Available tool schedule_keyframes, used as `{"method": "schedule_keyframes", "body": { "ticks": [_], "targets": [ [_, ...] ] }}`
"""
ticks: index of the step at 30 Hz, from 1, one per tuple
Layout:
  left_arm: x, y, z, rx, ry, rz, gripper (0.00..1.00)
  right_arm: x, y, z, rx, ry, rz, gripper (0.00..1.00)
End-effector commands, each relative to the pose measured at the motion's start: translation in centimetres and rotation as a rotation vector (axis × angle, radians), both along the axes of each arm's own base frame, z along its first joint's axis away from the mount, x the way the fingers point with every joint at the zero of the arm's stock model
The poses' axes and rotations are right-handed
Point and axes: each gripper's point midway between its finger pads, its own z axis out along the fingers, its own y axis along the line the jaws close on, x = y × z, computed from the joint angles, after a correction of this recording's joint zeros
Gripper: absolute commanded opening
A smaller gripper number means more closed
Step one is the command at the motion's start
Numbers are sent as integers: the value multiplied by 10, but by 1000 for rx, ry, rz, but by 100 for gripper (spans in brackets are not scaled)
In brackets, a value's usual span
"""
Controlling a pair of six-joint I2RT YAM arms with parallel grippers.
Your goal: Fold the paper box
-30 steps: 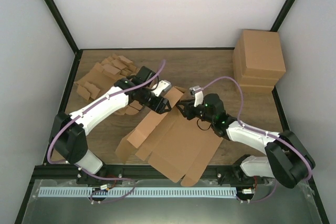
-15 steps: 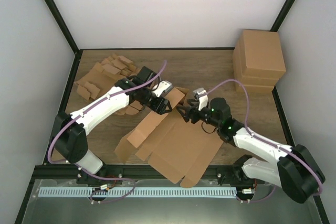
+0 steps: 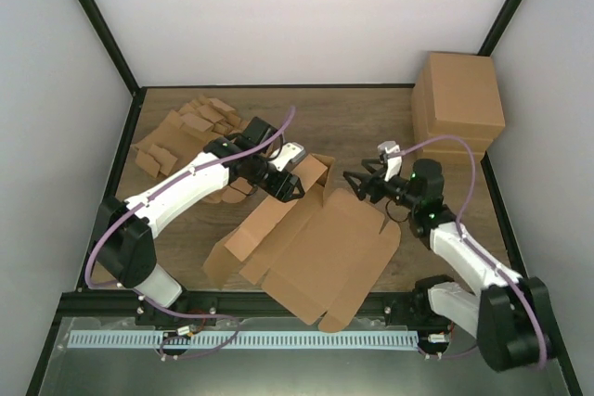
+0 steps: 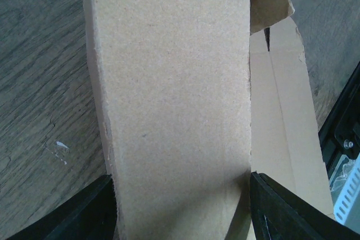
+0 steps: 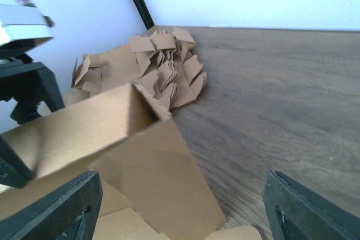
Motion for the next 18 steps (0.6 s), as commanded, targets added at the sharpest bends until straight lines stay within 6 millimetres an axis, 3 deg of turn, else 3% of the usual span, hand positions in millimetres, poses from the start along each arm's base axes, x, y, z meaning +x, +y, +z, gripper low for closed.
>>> {"method": "schedule_keyframes", "body": {
  "ticks": [1, 6, 9, 18],
  "targets": [
    [-7, -4, -6, 12, 39, -25, 65, 1, 3, -1, 46, -14, 248, 78],
    [-6, -5, -2, 2, 35, -22, 65, 36, 2, -28, 16, 42, 248, 69],
    [-7, -6, 0, -4, 37, -22, 65, 21, 20, -27, 45, -27, 463, 72],
    [-6, -7, 3, -5, 35, -25, 65, 35, 51, -32, -76, -122, 587, 72]
  ]
}}
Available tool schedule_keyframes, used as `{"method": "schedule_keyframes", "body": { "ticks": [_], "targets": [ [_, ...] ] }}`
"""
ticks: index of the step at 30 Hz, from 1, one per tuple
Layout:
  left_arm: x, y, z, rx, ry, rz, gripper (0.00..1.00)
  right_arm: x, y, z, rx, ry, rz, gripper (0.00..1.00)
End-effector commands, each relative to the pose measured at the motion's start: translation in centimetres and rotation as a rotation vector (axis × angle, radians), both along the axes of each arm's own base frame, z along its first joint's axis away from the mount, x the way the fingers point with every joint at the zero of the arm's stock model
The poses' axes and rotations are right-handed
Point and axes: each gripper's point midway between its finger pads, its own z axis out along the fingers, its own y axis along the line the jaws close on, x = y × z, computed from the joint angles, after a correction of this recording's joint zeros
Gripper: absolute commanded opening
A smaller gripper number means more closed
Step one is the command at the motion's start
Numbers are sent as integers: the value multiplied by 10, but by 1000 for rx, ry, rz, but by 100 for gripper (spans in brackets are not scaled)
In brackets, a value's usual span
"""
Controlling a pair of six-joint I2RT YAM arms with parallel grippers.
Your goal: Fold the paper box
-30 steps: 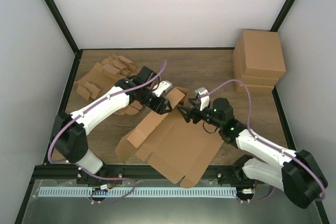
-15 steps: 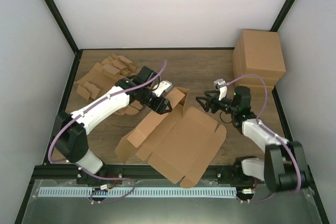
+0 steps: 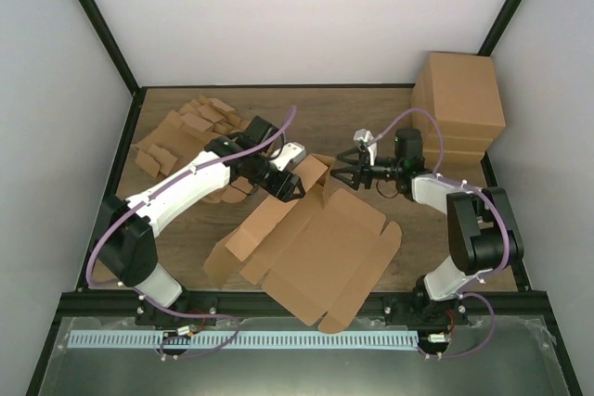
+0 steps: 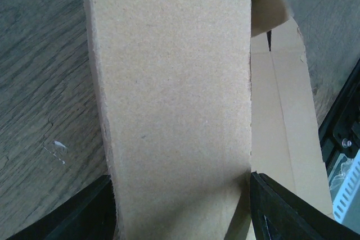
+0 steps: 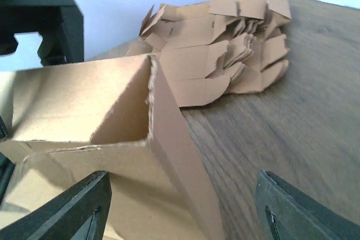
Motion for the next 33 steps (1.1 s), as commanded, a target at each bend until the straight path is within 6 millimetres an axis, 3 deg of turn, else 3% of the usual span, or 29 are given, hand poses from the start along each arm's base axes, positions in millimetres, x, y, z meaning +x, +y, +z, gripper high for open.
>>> {"method": "schedule_keyframes", "body": {
  "ticks": [1, 14, 33],
  "targets": [
    [-6, -6, 2, -9, 30, -24, 65, -6, 25, 8, -48, -127, 149, 72],
    [-9, -13, 23, -86, 21, -48, 65, -39, 54, -6, -131, -158, 192, 66],
    [-13, -26, 62, -296, 66, -88, 66, -55, 71, -14, -178, -169, 176, 63]
  ]
}}
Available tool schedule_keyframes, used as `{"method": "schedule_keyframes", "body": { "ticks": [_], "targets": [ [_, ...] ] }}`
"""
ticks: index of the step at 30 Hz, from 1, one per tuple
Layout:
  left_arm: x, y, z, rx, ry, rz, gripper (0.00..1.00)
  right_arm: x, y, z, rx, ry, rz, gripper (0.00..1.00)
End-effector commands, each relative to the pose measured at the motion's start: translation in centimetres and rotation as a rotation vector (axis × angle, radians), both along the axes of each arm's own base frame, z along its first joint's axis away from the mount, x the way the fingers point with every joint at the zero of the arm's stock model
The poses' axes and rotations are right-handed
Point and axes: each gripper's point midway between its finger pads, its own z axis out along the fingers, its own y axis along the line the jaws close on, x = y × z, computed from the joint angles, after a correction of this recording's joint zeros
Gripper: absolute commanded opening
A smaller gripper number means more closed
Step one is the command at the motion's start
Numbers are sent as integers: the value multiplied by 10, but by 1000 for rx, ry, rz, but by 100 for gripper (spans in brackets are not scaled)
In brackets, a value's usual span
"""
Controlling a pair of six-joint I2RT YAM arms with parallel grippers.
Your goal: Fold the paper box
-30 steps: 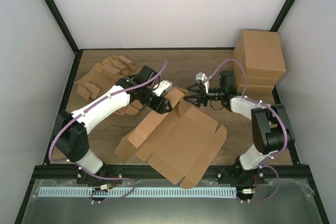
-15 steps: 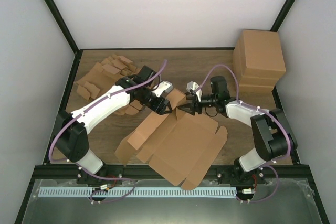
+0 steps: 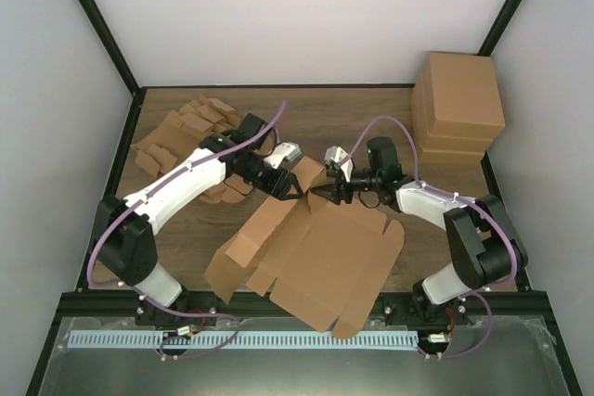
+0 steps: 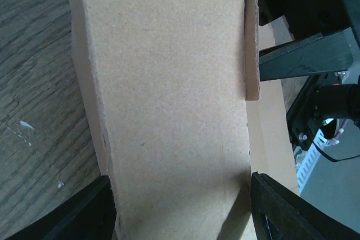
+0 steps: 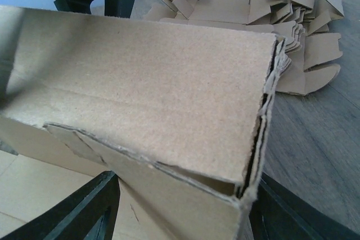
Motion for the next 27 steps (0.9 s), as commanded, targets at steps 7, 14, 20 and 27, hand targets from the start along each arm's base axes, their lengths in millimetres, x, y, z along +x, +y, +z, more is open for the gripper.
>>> {"method": "schedule_keyframes", "body": {
  "ticks": [7, 14, 20, 27],
  "targets": [
    [-3, -30, 69, -287, -81, -98, 74, -18, 12, -4, -7, 23, 36, 62],
    [7, -22, 54, -199, -100, -46, 80, -18, 15, -4, -10, 29, 34, 60],
    [11, -21, 43, -171, -97, -27, 81, -19, 23, -4, -2, 35, 21, 58],
    [11, -28, 44, -208, -80, -46, 81, -15, 30, -5, 6, 38, -28, 56]
  ]
}}
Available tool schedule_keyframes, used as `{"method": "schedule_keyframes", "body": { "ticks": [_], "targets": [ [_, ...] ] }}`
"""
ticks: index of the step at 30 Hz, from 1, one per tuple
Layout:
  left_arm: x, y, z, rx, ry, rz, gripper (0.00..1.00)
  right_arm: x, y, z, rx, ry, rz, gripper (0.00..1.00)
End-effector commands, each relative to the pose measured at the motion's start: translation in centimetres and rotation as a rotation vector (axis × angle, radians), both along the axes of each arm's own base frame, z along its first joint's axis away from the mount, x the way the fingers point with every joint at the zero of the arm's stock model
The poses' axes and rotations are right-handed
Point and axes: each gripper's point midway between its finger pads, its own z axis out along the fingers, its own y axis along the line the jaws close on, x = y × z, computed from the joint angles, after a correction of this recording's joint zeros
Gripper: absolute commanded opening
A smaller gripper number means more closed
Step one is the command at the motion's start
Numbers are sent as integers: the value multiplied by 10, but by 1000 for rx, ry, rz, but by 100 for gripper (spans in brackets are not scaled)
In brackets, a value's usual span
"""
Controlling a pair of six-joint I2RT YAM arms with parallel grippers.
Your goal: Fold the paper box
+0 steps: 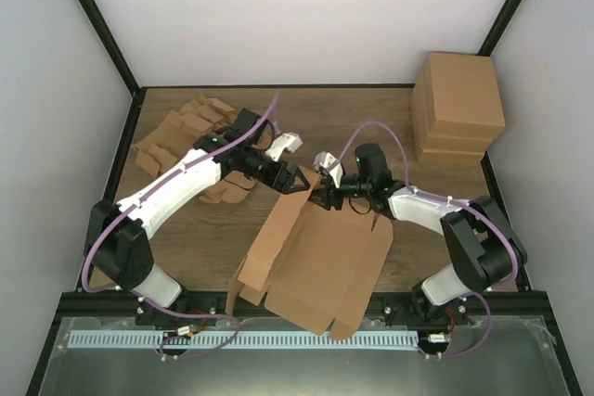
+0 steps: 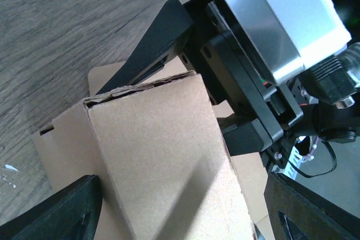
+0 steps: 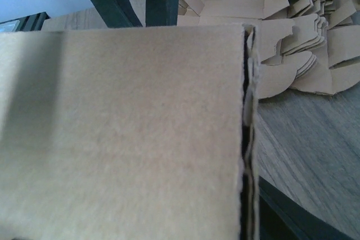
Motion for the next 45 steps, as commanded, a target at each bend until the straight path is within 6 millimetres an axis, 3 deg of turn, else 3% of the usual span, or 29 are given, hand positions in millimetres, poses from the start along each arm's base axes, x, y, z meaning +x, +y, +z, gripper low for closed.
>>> {"method": "schedule_keyframes", "body": {
  "ticks": [1, 6, 10, 21, 25, 29, 35, 41, 43, 45],
  "targets": [
    [1, -15, 14, -78, -23, -49, 81, 1, 9, 0, 23, 17, -27, 54],
    [1, -15, 6, -72, -10, -50, 80, 5, 15, 5, 44, -15, -94, 46],
    [4, -13, 2, -64, -11, -36, 80, 10, 18, 5, 66, 6, -140, 28],
    [19, 10, 3, -102, 2, 34, 80, 22, 17, -6, 45, -15, -288, 1],
    [22, 18, -5, -99, 15, 50, 80, 25, 17, -11, 38, -13, -332, 3],
    [22, 25, -10, -100, 23, 59, 80, 25, 19, -16, 38, 1, -331, 21],
    [21, 30, -16, -98, 34, 62, 80, 17, 24, -24, 30, 1, -333, 37],
    [15, 30, -22, -105, 56, 51, 80, 16, 29, -37, 7, 9, -355, 31],
    [14, 30, -24, -105, 63, 49, 80, 18, 30, -37, 9, -3, -381, 25],
    [13, 30, -26, -104, 66, 48, 80, 23, 30, -34, 25, -2, -414, 11]
  ]
}}
